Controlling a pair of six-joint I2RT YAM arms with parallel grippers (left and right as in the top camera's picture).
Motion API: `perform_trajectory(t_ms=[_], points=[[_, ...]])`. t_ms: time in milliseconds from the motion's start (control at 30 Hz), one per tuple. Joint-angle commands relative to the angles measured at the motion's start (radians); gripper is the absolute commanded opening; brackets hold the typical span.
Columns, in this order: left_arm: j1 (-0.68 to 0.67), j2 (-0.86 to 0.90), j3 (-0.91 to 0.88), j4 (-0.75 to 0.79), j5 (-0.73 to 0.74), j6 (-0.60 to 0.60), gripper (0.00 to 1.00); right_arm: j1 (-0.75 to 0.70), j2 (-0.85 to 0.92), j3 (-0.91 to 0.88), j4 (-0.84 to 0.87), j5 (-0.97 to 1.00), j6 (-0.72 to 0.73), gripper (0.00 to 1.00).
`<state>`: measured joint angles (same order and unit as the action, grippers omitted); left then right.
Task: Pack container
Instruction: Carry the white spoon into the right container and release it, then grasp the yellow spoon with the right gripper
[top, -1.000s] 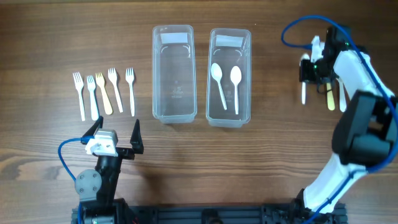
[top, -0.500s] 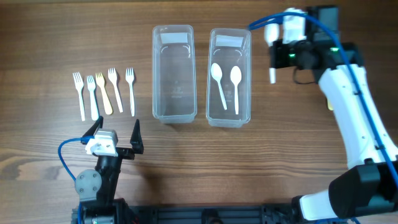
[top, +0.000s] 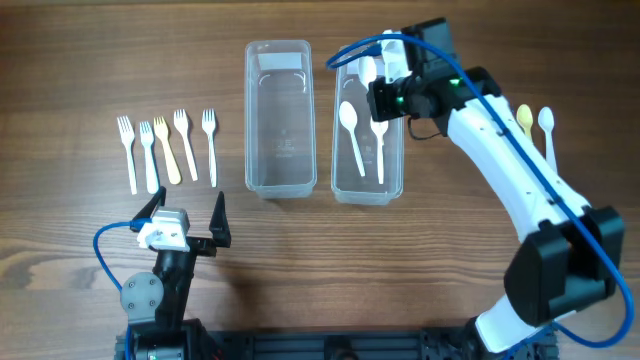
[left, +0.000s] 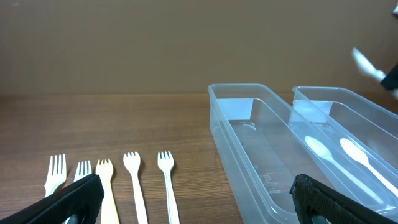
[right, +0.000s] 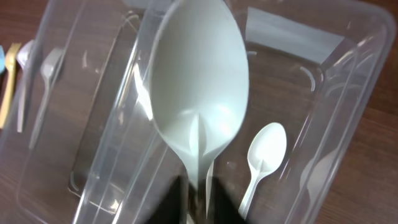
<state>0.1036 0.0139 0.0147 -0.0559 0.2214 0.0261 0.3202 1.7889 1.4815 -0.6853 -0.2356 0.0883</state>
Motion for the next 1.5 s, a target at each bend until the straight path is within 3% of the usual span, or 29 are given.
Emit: perform_trajectory(t_ms=[0,100,267,567,1000,1467], points=[[-0.006,-0.007,-0.009,0.002,-0.003,0.023,1.00,0.004,0.021,-0.002,0.012,0.011,0.015,0.51],[-0.005,-0.007,-0.009,0.002,-0.003,0.023,1.00,-0.001,-0.003,0.012,0.013,0.038,0.012,0.58],[-0.005,-0.007,-0.009,0.002,-0.003,0.023,1.00,-0.046,-0.093,0.034,-0.030,0.129,0.008,0.58],[-0.006,-0.007,-0.009,0.002,-0.003,0.023,1.00,-0.280,-0.170,0.027,-0.219,0.362,-0.128,0.62],[-0.006,-0.007,-0.009,0.002,-0.003,0.023,1.00,-0.584,0.028,-0.005,-0.187,0.353,-0.206,0.60],[-0.006,-0.007,-0.009,0.002,-0.003,0.023,1.00,-0.610,0.278,-0.005,-0.115,0.349,-0.220,0.60]])
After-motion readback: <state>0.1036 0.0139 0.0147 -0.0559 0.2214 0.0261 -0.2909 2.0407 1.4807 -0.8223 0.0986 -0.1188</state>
